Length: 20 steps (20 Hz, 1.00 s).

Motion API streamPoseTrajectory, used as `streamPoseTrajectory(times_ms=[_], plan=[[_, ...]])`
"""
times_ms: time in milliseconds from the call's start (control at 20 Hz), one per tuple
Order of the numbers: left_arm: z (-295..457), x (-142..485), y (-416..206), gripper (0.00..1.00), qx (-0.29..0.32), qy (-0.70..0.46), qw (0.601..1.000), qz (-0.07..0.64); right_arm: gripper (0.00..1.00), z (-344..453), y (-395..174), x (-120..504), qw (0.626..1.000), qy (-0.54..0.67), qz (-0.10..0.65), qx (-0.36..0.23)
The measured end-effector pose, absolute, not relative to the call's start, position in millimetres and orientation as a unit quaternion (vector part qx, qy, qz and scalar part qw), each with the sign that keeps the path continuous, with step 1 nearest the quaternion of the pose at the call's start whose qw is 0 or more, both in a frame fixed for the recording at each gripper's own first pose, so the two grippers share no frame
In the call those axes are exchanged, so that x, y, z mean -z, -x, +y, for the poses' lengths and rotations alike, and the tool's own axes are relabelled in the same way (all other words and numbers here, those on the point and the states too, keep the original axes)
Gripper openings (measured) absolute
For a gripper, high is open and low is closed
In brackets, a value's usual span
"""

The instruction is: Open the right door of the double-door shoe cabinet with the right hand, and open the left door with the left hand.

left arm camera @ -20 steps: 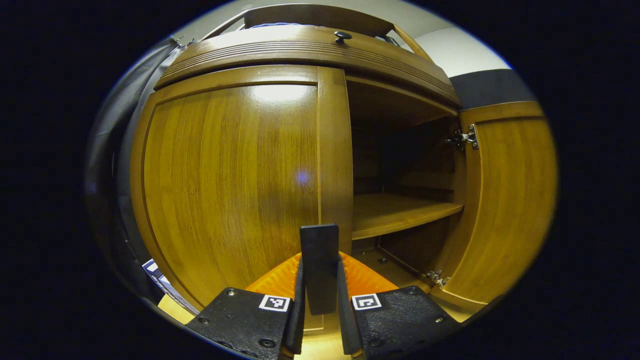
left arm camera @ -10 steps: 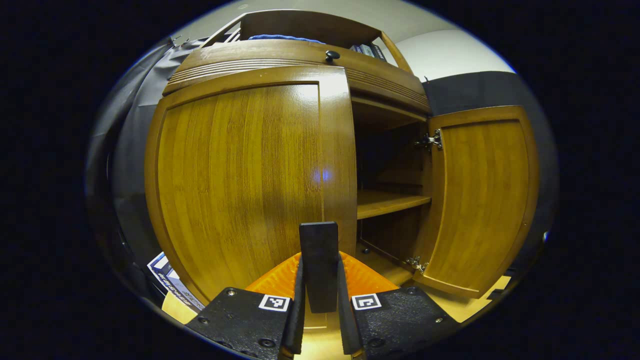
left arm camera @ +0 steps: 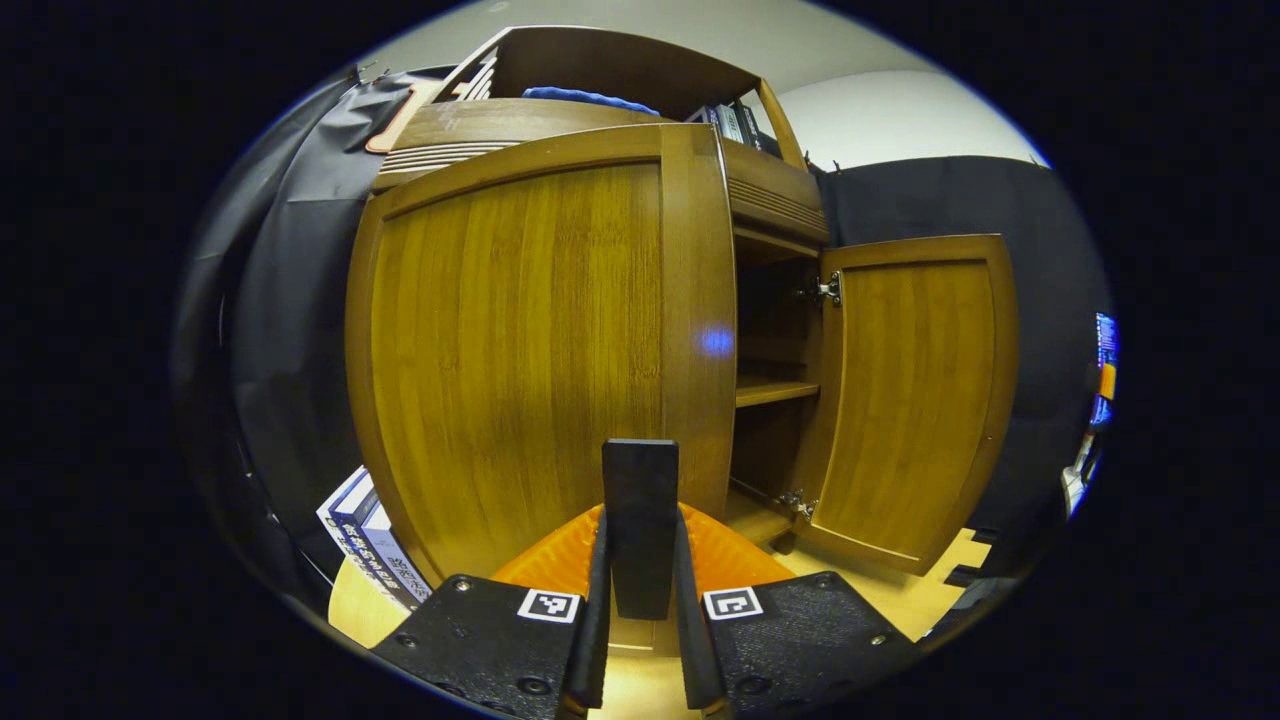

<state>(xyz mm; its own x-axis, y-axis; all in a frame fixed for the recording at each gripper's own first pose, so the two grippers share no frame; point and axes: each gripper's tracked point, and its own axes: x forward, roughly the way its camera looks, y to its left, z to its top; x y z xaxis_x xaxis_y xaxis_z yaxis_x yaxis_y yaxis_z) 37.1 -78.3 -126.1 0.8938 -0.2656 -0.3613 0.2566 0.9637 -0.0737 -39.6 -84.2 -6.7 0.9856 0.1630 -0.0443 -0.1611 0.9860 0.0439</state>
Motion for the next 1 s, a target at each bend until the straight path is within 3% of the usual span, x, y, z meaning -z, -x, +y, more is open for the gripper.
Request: streamPoseTrajectory(times_ms=[250,300,450,500,550,1000], plan=[[-61.8,118.4,-12.6,0.31,0.133,-0.002,0.973,0.189,0.99,-66.8,49.7,-7.1,0.994,-0.029,-0.004,-0.106],[-58.4,117.1,-8.4,0.31,0.132,-0.005,0.973,0.188,0.95,-68.5,48.4,-4.5,0.994,-0.028,-0.001,-0.105],[-45.8,110.4,5.1,0.31,0.132,-0.004,0.973,0.190,0.99,-75.4,48.2,3.4,0.995,-0.016,0.008,-0.098],[-41.8,109.4,8.7,0.31,0.130,-0.001,0.973,0.191,0.94,-77.2,49.1,3.6,0.995,-0.013,0.007,-0.099],[-37.7,108.5,12.7,0.31,0.126,0.004,0.973,0.192,0.99,-78.9,49.7,2.8,0.995,-0.012,0.006,-0.098],[-16.6,101.1,30.0,0.31,0.108,0.006,0.978,0.178,0.99,-73.0,60.1,10.8,0.994,-0.005,0.003,-0.113]])
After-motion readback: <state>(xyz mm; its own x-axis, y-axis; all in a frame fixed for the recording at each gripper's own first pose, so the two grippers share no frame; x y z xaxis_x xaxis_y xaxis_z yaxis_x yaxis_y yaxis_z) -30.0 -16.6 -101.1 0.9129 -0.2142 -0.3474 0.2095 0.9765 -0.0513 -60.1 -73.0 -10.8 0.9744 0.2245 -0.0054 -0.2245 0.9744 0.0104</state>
